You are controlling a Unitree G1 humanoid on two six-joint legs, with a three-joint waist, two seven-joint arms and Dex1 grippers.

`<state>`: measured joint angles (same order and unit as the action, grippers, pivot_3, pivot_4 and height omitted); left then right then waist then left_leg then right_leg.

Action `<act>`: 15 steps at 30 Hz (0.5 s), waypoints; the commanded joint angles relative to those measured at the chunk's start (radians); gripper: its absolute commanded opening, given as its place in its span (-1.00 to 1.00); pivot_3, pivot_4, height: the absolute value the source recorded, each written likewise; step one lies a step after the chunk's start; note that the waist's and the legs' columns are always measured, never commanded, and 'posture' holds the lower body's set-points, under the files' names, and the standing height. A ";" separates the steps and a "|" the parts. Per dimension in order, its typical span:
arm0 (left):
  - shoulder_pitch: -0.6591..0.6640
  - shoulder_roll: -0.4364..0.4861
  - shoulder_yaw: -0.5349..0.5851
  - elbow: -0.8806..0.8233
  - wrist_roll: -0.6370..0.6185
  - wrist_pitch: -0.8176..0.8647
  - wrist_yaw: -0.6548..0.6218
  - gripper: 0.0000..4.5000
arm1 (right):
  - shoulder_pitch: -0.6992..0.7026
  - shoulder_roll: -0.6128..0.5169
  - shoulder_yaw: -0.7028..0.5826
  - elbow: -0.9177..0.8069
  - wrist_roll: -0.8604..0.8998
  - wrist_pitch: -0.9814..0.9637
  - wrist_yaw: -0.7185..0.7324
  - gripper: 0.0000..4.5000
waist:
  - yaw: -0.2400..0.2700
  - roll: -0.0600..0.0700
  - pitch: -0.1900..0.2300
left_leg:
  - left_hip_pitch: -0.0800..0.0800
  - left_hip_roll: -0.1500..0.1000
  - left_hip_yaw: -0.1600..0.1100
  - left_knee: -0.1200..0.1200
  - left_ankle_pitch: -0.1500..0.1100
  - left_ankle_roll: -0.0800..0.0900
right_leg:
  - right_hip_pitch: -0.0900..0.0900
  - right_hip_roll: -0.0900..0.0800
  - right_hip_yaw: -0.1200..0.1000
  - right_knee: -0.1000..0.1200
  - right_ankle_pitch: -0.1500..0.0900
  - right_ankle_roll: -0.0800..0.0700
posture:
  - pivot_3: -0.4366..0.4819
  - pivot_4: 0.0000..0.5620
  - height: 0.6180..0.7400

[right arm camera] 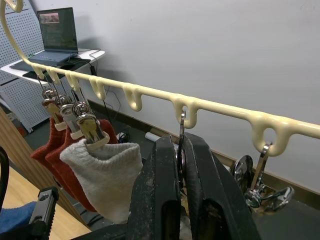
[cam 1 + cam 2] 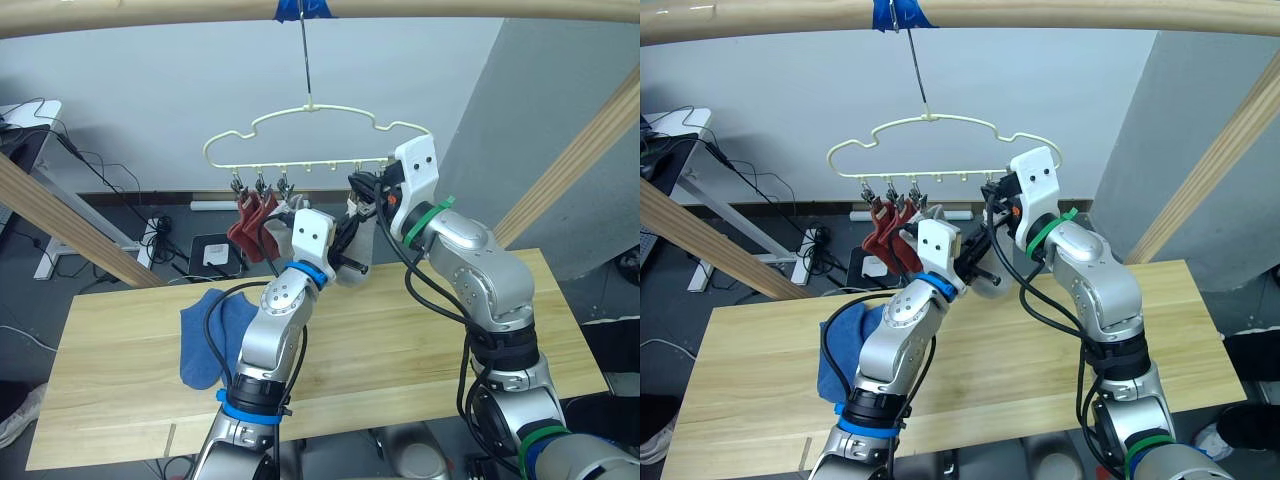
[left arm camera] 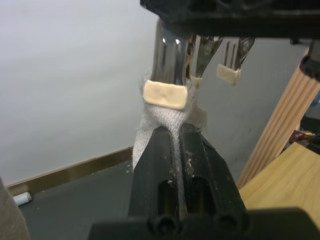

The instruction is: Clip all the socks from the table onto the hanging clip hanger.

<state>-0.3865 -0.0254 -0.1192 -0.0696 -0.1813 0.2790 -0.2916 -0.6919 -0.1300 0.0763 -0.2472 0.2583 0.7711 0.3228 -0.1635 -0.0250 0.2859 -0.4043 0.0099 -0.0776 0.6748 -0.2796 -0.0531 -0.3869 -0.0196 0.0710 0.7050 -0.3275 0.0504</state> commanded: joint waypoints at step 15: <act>-0.004 0.046 -0.026 -0.033 0.026 -0.013 -0.019 -0.40 | 0.091 -0.130 -0.036 -0.282 0.196 0.168 0.116 0.23 | 0.003 0.000 0.000 | -0.004 0.000 -0.002 0.000 0.000 0.000 | 0.000 0.000 -0.001 -0.006 0.001 0.002 | -0.51 -0.09 1.00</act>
<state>-0.3872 0.0186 -0.1309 -0.0707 -0.1675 0.2810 -0.2990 -0.6012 -0.2527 0.0585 -0.4638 0.4185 0.9294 0.4195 -0.1608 -0.0249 0.2859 -0.4084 0.0097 -0.0794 0.6748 -0.2797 -0.0530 -0.3869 -0.0196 0.0699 0.6985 -0.3262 0.0525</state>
